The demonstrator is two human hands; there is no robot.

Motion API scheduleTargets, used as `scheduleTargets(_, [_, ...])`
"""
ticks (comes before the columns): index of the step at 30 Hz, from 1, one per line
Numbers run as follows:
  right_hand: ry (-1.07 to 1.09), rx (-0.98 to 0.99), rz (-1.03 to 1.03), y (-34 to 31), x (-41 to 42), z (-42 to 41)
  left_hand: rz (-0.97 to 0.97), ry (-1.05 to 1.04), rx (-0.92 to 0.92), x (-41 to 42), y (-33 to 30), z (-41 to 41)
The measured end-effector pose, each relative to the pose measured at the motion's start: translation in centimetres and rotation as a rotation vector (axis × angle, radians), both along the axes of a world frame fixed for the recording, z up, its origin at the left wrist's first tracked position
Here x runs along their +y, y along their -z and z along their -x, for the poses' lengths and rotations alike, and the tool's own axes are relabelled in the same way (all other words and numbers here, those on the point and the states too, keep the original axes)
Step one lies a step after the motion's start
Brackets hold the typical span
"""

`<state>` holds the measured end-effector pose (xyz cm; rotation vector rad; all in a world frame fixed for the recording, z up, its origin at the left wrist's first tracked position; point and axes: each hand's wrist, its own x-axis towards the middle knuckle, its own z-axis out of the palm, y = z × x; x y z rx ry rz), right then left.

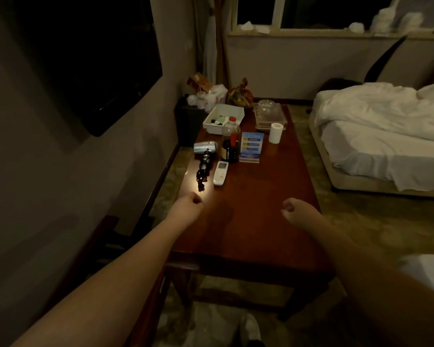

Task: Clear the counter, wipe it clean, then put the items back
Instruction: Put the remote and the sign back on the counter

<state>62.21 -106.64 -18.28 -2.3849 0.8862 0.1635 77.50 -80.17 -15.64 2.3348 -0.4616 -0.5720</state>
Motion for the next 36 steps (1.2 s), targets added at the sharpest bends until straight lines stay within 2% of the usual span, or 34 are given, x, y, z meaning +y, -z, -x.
scheduleTargets(8, [0.028, -0.022, -0.036, 3.2, -11.2, -10.7, -0.084, -0.085, 0.060, -10.2, 3.4, -8.8])
scheduleTargets(20, [0.074, -0.015, -0.132, 10.5, -21.2, -24.8, -0.276, -0.090, -0.032, -22.8, 13.0, -18.0])
scheduleTargets(26, [0.075, -0.154, -0.128, 13.8, -23.1, -31.0, -0.414, -0.137, -0.172, -25.5, 17.3, -20.4])
scheduleTargets(30, [0.073, -0.306, -0.203, 15.3, -23.7, -33.9, -0.418, -0.210, -0.151, -26.0, 18.7, -21.3])
scheduleTargets(36, [0.094, -0.355, -0.220, 16.3, -23.9, -35.3, -0.369, -0.251, -0.096, -26.1, 19.2, -21.7])
